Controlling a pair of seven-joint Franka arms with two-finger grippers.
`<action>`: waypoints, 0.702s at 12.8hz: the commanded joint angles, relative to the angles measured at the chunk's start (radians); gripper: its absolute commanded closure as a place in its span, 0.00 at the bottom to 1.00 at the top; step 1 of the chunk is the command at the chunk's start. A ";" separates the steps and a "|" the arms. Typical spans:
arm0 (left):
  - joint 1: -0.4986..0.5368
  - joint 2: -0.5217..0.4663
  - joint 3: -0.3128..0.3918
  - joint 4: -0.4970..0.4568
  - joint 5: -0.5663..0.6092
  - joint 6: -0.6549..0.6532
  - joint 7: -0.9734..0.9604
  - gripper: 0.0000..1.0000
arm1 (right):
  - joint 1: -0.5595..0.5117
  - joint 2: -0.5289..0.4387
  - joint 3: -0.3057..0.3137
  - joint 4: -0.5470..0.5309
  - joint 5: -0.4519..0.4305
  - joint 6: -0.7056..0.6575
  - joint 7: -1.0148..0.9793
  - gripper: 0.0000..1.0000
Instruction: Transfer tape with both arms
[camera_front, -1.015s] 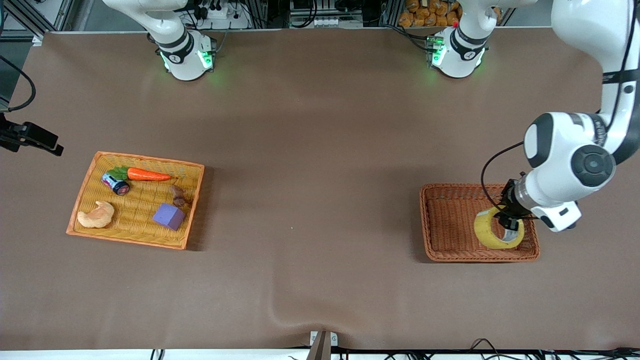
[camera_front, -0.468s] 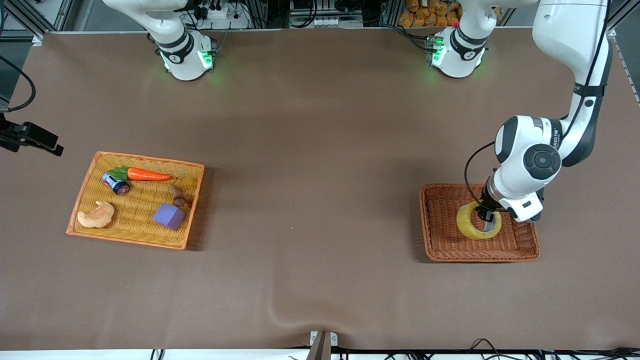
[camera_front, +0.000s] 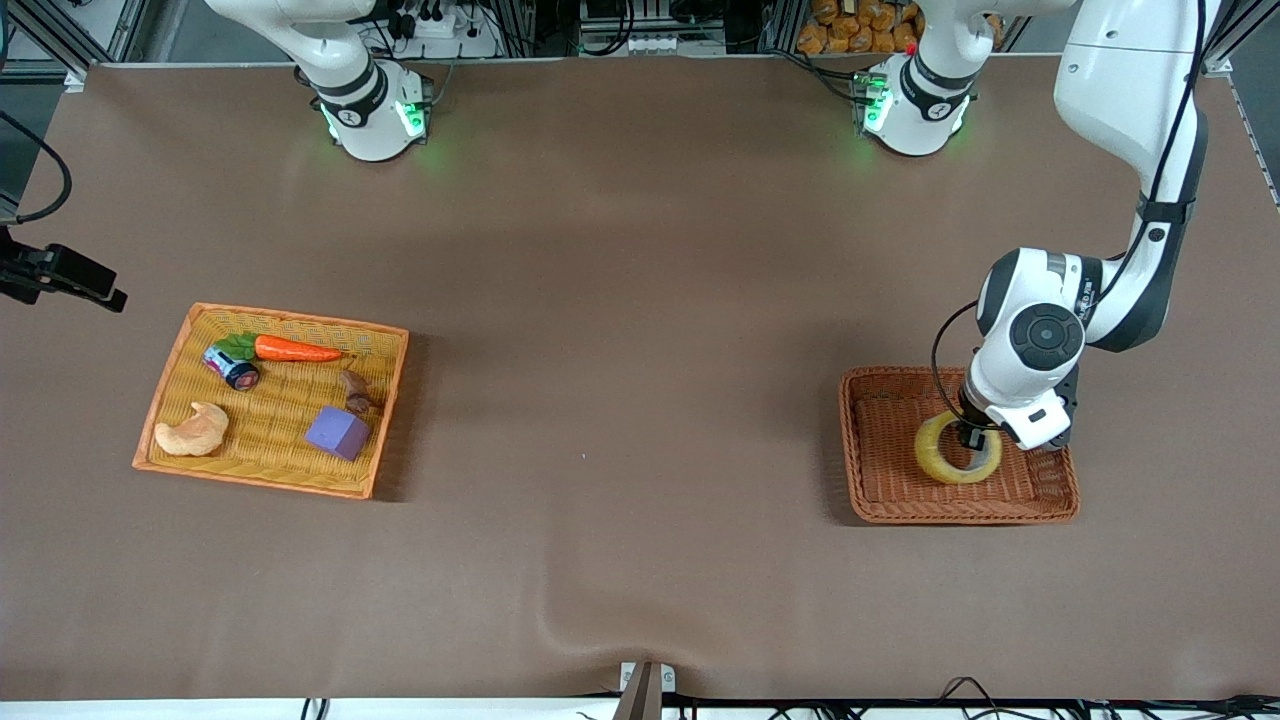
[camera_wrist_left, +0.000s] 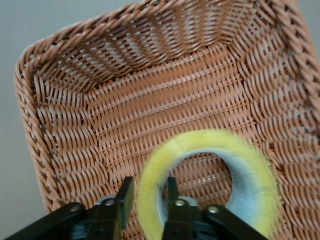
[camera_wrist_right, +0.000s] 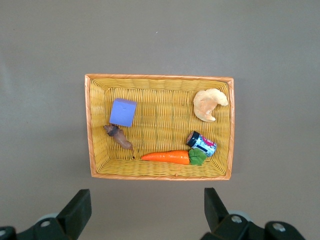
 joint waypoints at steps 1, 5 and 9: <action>0.005 -0.051 -0.001 0.004 0.034 -0.015 0.024 0.00 | -0.006 0.009 0.004 0.017 0.006 -0.005 -0.011 0.00; 0.050 -0.173 -0.006 0.006 0.020 -0.092 0.243 0.00 | -0.006 0.009 0.004 0.017 0.006 -0.005 -0.011 0.00; 0.073 -0.282 -0.035 -0.007 -0.071 -0.124 0.510 0.00 | -0.006 0.009 0.004 0.017 0.006 -0.005 -0.011 0.00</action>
